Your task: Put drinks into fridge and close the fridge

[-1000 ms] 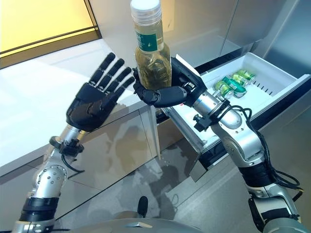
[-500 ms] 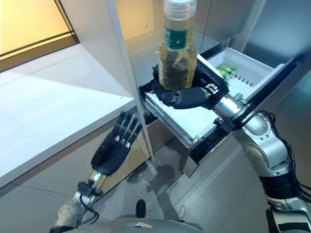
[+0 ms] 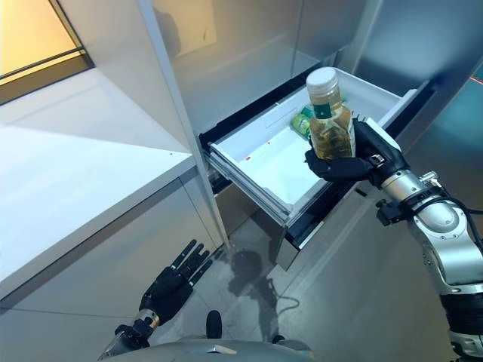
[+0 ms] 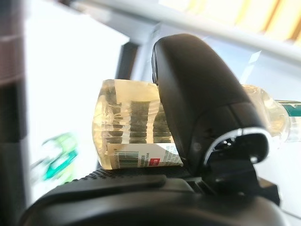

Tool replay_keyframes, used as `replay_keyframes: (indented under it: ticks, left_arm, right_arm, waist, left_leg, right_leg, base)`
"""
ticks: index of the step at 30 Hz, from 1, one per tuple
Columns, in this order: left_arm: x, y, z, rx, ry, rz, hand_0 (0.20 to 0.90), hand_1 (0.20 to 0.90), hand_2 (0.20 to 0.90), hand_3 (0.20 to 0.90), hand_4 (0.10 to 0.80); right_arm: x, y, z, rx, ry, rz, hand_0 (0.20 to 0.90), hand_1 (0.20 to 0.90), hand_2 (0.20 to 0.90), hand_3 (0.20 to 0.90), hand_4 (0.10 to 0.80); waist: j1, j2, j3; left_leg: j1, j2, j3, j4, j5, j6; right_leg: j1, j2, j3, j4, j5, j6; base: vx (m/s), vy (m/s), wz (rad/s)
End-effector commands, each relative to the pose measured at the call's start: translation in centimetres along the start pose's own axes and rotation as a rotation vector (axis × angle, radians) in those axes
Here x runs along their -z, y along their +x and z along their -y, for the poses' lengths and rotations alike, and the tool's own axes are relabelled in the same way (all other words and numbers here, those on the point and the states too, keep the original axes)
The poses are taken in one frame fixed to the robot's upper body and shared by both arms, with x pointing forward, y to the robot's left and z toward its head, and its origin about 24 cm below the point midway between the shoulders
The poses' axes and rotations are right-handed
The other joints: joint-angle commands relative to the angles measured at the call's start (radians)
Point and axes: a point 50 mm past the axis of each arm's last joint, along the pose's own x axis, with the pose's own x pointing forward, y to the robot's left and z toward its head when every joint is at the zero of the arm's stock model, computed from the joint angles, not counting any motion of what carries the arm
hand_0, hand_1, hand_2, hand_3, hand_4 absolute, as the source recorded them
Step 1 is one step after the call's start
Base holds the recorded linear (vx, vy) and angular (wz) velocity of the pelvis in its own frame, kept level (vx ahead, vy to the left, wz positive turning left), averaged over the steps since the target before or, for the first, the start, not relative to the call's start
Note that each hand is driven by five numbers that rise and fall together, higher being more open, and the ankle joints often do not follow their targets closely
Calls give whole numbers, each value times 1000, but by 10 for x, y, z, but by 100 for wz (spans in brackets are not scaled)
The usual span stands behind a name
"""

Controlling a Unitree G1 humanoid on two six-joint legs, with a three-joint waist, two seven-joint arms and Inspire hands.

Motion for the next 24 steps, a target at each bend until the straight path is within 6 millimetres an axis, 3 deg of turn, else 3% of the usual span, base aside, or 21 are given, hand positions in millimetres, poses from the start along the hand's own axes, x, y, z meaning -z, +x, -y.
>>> replay_keyframes:
  ticks: [1, 3, 8, 17, 24]
  left_arm:
    - [-27, 9, -5, -171, 377, 66, 900, 900, 900, 900, 800]
    - [-25, 6, -18, -294, 425, 41, 900, 900, 900, 900, 800]
    - [-13, -5, -36, -392, 502, -40, 900, 900, 900, 900, 800]
    - [-4, -41, -76, -566, 552, -177, 900, 900, 900, 900, 800]
    - [3, -55, -89, -629, 585, -236, 900, 900, 900, 900, 800]
  right_arm:
    - [-88, 6, 54, 224, -190, 390, 300, 300, 300, 200, 100]
    - [-87, 14, 59, 223, -232, 345, 300, 300, 300, 200, 100]
    - [-87, 31, 70, 224, -300, 279, 300, 300, 300, 200, 100]
    - [-112, 57, 86, 208, -377, 262, 300, 300, 300, 200, 100]
    - [-125, 73, 89, 178, -435, 206, 300, 300, 300, 200, 100]
  waist:
    - [44, -34, -87]
    - [57, -43, -85]
    - [88, -64, -83]
    - [149, -106, -59]
    - [183, -140, -44]
  left_leg:
    - [86, -34, 13, 2, -186, 26]
    - [84, -35, 7, 2, -183, 25]
    - [80, -32, 7, 2, -180, 22]
    - [70, -21, -7, 2, -176, 20]
    - [59, -12, -25, 2, -172, 17]
  right_leg:
    - [-104, 28, 41, 0, 100, 54]
    - [-105, 29, 38, 0, 102, 56]
    - [-105, 32, 25, 0, 101, 57]
    - [-102, 45, 2, 0, 94, 54]
    - [-99, 53, -11, 0, 90, 50]
  base:
    - [53, -58, -5]
    - [59, -64, 0]
    - [91, -75, 0]
    - [84, -82, 5]
    - [83, -78, 13]
